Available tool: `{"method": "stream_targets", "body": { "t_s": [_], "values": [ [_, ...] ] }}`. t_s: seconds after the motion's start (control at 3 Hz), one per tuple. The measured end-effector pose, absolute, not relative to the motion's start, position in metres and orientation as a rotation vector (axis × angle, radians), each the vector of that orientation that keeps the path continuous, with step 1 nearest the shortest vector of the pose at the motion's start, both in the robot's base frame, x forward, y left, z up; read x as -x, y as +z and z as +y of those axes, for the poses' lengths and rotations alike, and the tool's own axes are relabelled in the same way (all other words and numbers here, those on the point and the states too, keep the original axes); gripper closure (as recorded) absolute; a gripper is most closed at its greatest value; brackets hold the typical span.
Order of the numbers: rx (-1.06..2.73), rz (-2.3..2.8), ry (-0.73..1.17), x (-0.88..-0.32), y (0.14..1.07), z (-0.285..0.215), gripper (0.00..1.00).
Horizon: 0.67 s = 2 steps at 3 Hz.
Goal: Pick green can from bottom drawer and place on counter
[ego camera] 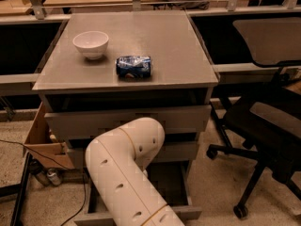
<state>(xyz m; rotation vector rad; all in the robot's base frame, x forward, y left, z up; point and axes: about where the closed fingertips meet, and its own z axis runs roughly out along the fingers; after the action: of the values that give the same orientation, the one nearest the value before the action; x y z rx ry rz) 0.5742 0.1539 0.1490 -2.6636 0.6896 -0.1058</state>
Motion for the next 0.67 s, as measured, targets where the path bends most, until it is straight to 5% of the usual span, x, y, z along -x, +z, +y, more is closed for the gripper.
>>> {"method": "stream_targets", "body": {
  "t_s": [0.33, 0.67],
  "values": [
    [2.679, 0.725, -0.105, -0.5840, 0.1399, 0.1524, 0.00],
    [2.691, 0.754, -0.098, -0.5918, 0.1309, 0.1506, 0.12]
  ]
}}
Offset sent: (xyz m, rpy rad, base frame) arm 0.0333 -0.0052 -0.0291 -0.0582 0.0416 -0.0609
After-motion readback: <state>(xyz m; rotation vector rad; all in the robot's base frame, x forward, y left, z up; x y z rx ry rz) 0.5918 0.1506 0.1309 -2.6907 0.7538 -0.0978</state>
